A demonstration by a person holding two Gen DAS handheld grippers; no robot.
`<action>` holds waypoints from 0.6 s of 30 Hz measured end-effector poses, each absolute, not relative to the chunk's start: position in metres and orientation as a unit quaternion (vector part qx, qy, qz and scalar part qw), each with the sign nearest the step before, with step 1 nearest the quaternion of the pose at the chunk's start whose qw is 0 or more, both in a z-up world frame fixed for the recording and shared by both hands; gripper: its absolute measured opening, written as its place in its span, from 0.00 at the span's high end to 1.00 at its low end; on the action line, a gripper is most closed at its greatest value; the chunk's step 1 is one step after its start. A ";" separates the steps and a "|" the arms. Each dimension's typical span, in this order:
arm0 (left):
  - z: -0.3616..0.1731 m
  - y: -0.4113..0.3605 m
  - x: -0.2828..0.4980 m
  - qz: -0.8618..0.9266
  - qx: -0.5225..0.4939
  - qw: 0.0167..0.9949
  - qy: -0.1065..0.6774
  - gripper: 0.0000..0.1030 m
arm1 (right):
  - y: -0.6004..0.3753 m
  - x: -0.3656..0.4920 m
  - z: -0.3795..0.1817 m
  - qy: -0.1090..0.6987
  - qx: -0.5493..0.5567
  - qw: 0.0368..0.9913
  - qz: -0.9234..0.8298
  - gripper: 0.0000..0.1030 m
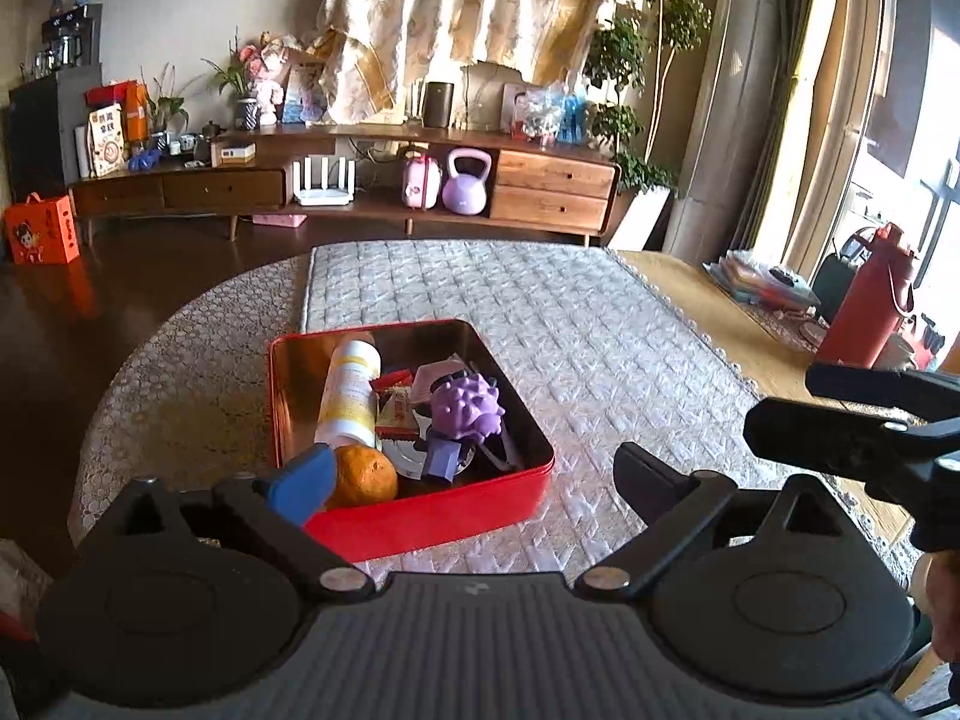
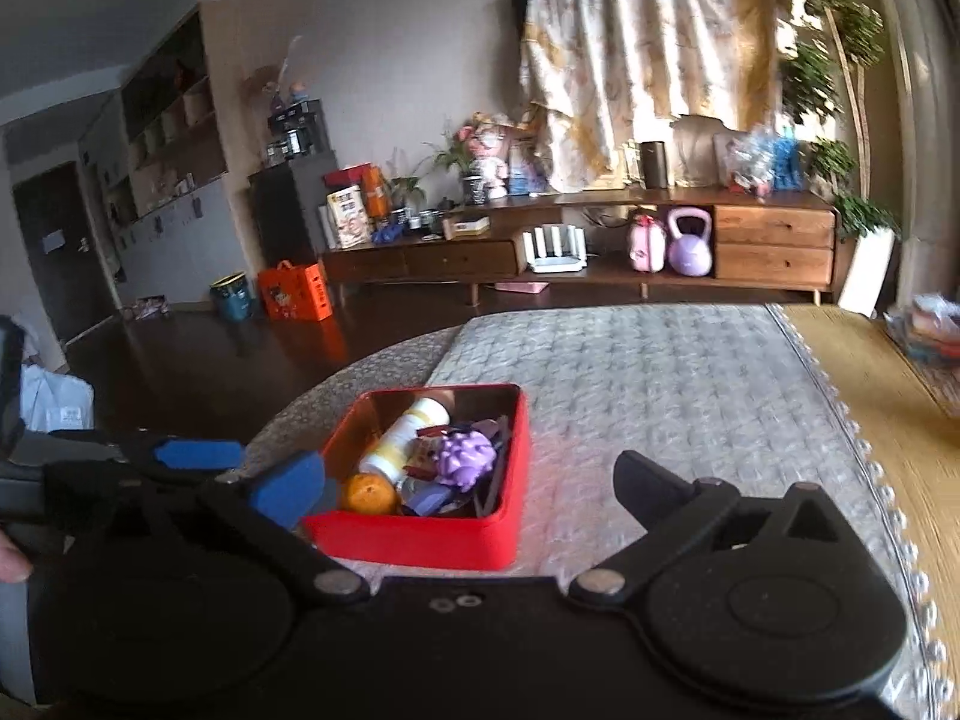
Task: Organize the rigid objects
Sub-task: 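Withdraw both open tools from the red box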
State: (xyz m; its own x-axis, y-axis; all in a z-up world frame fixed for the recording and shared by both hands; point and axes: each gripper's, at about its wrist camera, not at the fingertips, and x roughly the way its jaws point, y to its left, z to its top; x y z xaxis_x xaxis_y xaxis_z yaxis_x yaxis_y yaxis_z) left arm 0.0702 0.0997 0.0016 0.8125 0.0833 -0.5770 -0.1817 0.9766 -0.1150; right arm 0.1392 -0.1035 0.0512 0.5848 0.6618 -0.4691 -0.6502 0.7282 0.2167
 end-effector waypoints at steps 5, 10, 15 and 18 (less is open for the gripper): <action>0.005 0.095 0.065 0.075 -0.088 0.948 0.297 0.01 | -0.111 0.137 0.049 0.288 0.035 0.888 0.357 0.00; 0.008 0.089 0.056 0.094 -0.078 0.951 0.285 0.01 | -0.111 0.132 0.048 0.289 0.034 0.892 0.347 0.00; 0.010 0.086 0.051 0.098 -0.078 0.952 0.279 0.01 | -0.108 0.126 0.044 0.294 0.029 0.890 0.349 0.00; 0.010 0.085 0.048 0.103 -0.077 0.952 0.277 0.01 | -0.105 0.124 0.043 0.296 0.024 0.888 0.351 0.00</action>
